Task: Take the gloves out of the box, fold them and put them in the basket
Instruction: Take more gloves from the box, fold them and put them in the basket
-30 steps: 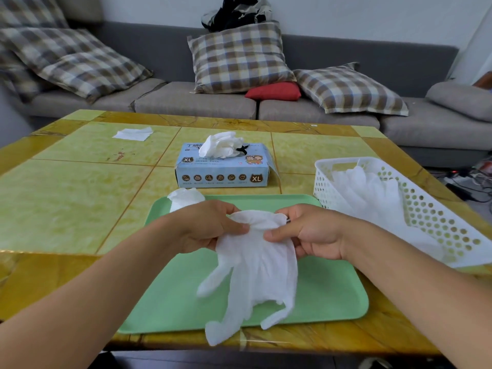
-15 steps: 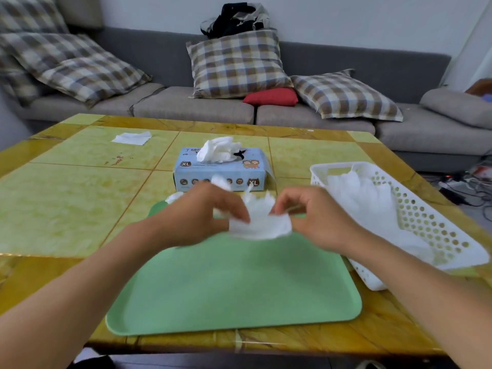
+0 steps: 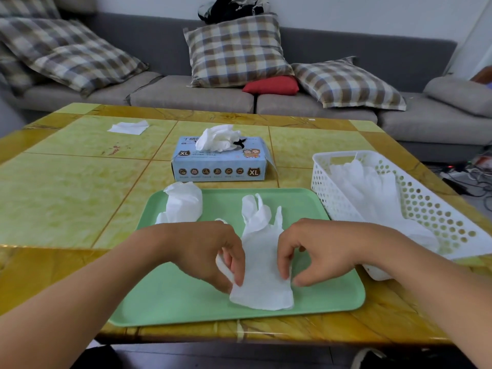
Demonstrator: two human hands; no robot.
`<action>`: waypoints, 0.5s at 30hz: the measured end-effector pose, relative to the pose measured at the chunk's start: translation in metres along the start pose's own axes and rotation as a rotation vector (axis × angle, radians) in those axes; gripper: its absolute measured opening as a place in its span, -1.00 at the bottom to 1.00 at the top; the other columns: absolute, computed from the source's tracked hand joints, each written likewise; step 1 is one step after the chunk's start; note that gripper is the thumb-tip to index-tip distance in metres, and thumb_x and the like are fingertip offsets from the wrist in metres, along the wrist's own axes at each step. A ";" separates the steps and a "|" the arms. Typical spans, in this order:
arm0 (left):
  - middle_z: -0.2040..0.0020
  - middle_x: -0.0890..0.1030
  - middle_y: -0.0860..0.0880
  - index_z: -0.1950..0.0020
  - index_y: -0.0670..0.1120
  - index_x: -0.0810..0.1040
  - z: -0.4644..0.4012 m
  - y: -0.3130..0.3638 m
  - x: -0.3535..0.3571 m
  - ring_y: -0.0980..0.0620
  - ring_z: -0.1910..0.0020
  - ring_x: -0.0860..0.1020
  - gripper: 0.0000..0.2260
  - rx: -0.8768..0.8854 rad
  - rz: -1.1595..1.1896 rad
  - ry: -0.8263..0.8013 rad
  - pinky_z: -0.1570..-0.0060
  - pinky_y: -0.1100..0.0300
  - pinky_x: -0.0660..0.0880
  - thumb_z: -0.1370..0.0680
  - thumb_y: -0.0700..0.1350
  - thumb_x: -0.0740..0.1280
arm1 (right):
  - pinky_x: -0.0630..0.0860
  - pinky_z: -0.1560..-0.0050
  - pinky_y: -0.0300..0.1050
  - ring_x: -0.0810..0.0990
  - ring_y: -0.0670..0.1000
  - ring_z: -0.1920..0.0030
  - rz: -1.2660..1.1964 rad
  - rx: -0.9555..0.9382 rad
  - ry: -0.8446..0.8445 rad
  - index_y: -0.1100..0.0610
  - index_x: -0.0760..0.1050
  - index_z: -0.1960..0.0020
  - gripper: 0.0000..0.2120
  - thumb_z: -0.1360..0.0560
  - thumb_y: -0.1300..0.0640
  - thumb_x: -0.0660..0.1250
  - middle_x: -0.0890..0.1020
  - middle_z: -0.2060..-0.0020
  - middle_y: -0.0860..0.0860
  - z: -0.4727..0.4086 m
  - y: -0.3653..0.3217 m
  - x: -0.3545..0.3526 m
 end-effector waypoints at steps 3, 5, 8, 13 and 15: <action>0.01 0.66 0.15 -0.05 0.14 0.69 -0.003 0.000 -0.019 0.19 0.01 0.59 -0.80 -0.011 0.095 0.161 -0.07 0.19 0.54 -0.44 -0.01 0.42 | 0.60 -0.07 -0.15 0.64 -0.18 -0.01 -0.159 0.059 0.132 -0.09 0.69 0.04 -0.82 -0.46 0.16 0.41 0.70 0.05 -0.16 -0.002 0.010 -0.020; -0.02 0.56 0.16 -0.14 0.16 0.65 -0.006 -0.005 -0.037 0.17 0.05 0.54 -0.78 -0.019 0.063 0.431 0.04 0.24 0.47 -0.51 0.08 0.44 | 0.59 0.07 -0.16 0.64 -0.16 0.14 -0.121 0.128 0.447 -0.03 0.70 0.03 -0.87 -0.47 0.14 0.43 0.69 0.15 -0.14 -0.004 0.024 -0.046; -0.15 0.36 0.10 -0.37 0.22 0.50 -0.019 -0.012 -0.023 0.10 -0.08 0.41 -0.59 -0.116 -0.302 0.452 -0.07 0.19 0.40 -0.54 0.27 0.34 | 0.56 0.09 -0.06 0.57 -0.10 0.16 0.017 0.233 0.515 -0.03 0.65 -0.15 -0.69 -0.42 0.01 0.51 0.60 0.18 -0.14 -0.018 0.035 -0.041; -0.22 0.41 0.05 -0.49 0.13 0.34 -0.021 -0.024 -0.017 0.01 -0.14 0.48 -0.47 -0.262 -0.348 0.470 -0.14 0.04 0.50 -0.57 0.28 0.26 | 0.58 0.06 0.01 0.60 0.07 0.11 0.006 0.382 0.454 0.18 0.60 -0.12 -0.44 -0.31 -0.18 0.60 0.59 0.16 0.01 -0.027 0.053 -0.024; -0.16 0.45 0.02 -0.39 0.01 0.43 -0.017 -0.028 -0.023 0.00 -0.09 0.50 -0.51 -0.329 -0.360 0.516 -0.11 0.02 0.52 -0.57 0.26 0.27 | 0.53 0.15 0.01 0.60 0.10 0.15 0.016 0.409 0.440 0.21 0.61 -0.03 -0.44 -0.29 -0.21 0.61 0.59 0.19 0.06 -0.026 0.057 -0.024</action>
Point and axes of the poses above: each hand's wrist, its own z-axis away from the middle knuckle, its own x-axis out of the palm, y = z × x, the point moved 9 cm from there along -z, towards the middle knuckle
